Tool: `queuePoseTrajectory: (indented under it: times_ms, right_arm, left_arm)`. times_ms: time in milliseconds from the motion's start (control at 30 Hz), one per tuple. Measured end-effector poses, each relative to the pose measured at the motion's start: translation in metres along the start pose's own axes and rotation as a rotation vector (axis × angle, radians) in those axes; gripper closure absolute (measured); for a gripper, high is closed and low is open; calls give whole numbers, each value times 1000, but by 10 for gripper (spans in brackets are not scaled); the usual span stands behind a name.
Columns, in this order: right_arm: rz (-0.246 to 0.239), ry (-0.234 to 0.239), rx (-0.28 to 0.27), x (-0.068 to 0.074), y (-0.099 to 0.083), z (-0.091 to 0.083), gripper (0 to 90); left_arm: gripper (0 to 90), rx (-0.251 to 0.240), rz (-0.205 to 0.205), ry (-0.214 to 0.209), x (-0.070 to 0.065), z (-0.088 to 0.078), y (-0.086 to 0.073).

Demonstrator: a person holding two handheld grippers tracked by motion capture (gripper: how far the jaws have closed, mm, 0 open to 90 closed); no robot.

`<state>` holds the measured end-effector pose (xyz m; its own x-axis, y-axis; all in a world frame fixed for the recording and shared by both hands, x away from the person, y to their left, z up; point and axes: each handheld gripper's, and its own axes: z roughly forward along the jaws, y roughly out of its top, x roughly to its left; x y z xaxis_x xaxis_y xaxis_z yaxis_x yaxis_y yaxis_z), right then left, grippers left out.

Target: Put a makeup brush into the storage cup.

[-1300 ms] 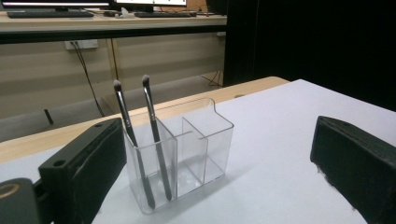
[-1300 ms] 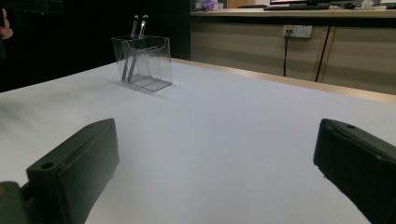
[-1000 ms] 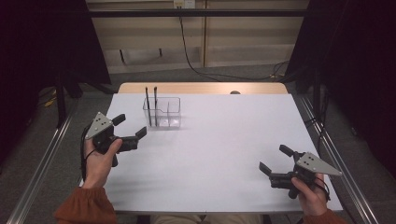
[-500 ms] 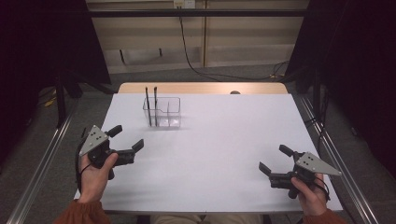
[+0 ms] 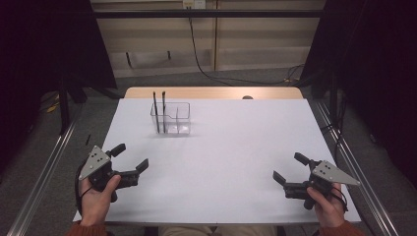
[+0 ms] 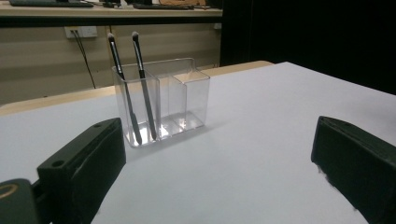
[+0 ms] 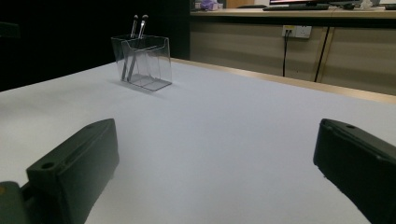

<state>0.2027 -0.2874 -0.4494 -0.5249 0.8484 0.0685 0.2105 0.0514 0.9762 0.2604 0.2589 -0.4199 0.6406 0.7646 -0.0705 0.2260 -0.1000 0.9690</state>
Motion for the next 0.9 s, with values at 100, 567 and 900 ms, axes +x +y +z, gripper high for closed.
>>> queuePoseTrajectory:
  times_ms: [100, 567, 900]
  right_arm:
    - [-1, 0, 1, 0, 0, 0, 0]
    - [-4, 2, 9, 0, 0, -1, 0]
    - [1, 0, 13, -2, -2, -3, 0]
  left_arm:
    - [31, 5, 10, -13, -3, -5, -2]
    - [31, 39, 22, -34, -17, -24, -20]
    - [31, 49, 31, -32, -16, -20, -21]
